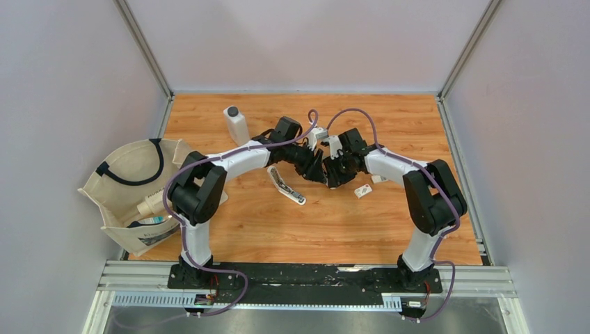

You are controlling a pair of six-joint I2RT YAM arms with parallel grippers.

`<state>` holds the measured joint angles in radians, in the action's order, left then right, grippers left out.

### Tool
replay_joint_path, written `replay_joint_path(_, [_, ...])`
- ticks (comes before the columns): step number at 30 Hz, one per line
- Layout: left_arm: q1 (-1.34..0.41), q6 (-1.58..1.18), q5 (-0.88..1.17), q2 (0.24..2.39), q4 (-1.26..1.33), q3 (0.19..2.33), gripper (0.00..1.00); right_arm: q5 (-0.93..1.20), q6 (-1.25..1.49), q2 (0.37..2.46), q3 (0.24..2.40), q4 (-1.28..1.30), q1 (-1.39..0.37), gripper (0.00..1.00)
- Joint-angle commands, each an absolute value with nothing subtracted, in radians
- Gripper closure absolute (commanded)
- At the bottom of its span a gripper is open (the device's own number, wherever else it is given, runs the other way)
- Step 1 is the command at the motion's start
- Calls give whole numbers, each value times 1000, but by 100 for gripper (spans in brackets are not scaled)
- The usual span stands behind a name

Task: Load the staples into the stapler

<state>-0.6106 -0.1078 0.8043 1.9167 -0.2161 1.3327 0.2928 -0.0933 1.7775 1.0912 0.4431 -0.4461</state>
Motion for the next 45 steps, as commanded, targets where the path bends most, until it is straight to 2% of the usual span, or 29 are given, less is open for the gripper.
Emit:
replay_joint_path(1, [-620,-126,865,1865,-222,1342,45,314,-81,1740,1085,390,-440,63])
replay_joint_path(22, [-607,21,856,1776,-368,1356,45,341,-94,1707,1051,428,-434,62])
replay_joint_path(30, [-580,54,851,1727,-414,1358,45,341,-113,1657,1054,460,-434,57])
replay_joint_path(45, [-555,113,828,1660,-508,1351,45,387,-149,1548,1037,520,-436,56])
